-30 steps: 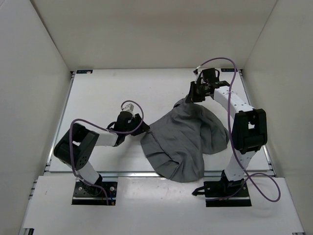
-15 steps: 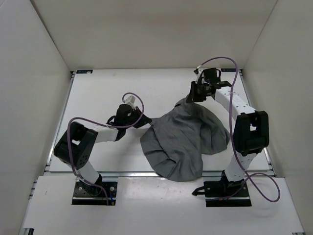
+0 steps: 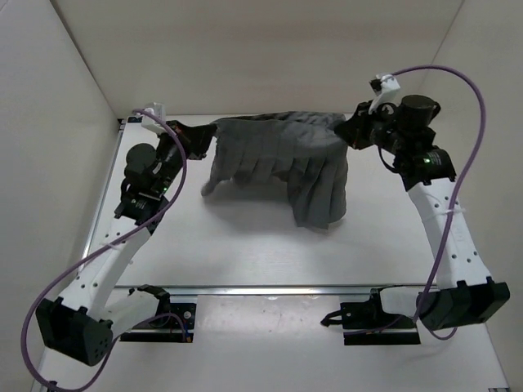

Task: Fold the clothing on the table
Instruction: Flatten the skirt out

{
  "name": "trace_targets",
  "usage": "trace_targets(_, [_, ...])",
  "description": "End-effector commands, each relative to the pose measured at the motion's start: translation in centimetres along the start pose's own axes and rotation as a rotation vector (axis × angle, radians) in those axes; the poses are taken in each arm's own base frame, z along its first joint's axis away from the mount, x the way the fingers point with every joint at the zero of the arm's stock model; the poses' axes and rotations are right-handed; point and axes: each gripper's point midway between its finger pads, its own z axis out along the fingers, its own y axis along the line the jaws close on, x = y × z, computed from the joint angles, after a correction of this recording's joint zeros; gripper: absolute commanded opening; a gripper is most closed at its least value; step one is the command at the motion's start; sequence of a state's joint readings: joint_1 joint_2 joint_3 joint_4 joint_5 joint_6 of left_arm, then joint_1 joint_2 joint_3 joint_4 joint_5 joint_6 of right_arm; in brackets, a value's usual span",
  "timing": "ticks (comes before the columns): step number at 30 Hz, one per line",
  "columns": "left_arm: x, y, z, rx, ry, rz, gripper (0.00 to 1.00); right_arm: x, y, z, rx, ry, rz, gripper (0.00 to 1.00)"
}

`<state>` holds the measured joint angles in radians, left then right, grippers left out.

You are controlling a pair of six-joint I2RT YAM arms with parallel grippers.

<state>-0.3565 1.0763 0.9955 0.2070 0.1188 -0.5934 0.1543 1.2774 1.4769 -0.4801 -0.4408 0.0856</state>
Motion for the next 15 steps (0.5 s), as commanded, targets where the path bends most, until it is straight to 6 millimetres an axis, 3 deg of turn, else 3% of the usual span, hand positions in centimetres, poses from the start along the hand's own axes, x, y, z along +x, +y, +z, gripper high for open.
trace_targets(1, [0.0,1.2,-1.4,-0.066,0.033,0.050,0.00,-2.0,-0.8,-2.3,-0.011,-0.062,0.004,0.00])
trace_targets(4, [-1.8,1.5,-1.4,-0.072,0.006,0.060,0.00,-3.1,-0.8,-2.9,-0.030,-0.083,0.000,0.00])
trace_targets(11, [-3.7,4.0,2.6,-0.073,0.017,0.107,0.00,-5.1,-1.7,1.3,-0.219,-0.076,-0.065,0.01])
trace_targets(12, [-3.6,4.2,2.9,-0.072,0.021,0.108,0.00,-4.4,-1.6,1.3,-0.295,-0.070,-0.043,0.00])
trace_targets(13, [-3.8,4.2,3.1,-0.066,0.023,0.112,0.00,-4.4,-2.9,1.3,-0.299,-0.101,-0.009,0.00])
trace_targets(14, [-4.0,4.4,3.3,-0.068,0.019,0.118,0.00,-5.1,-1.8,0.8,-0.405,-0.141,-0.005,0.00])
trace_targets(15, [-4.3,4.7,3.4,-0.074,0.017,0.122,0.00,-3.5,-2.3,0.2,-0.472,-0.126,0.037,0.00])
